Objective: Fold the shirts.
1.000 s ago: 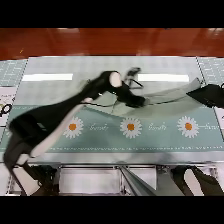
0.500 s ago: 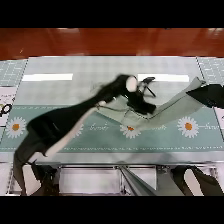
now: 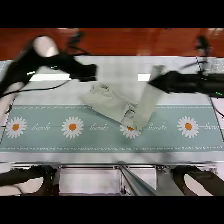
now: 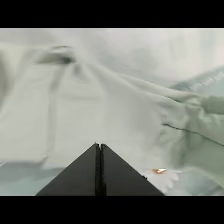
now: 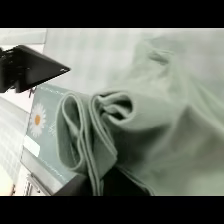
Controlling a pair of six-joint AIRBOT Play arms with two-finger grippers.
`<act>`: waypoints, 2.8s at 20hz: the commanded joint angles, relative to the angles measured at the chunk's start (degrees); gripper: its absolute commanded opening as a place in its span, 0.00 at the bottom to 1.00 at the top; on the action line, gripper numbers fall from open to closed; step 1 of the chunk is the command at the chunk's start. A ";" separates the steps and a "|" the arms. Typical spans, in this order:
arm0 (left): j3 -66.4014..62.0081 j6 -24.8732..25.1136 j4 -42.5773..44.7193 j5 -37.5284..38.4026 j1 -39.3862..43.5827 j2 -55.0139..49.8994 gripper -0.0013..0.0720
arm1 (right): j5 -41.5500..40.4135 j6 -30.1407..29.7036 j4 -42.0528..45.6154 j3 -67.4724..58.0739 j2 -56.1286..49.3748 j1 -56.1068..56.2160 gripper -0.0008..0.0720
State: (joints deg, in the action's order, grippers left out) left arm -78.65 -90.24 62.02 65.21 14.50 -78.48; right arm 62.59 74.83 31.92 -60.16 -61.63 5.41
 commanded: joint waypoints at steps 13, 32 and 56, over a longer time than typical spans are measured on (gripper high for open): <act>36.57 3.65 -2.75 -8.28 -15.43 30.45 0.04 | -8.94 0.81 -8.04 -29.99 -43.91 21.55 0.05; 35.04 10.12 -11.08 -5.55 -30.97 37.40 0.04 | 7.74 20.02 43.60 9.86 11.06 -17.70 0.59; 40.72 10.08 -11.08 -8.02 -24.00 35.43 0.04 | -10.71 -4.48 -8.26 6.47 -24.50 5.84 0.05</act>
State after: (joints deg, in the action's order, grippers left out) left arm -37.98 -80.16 50.94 57.19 -9.52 -43.03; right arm 49.50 72.84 24.36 -46.81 -85.10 9.37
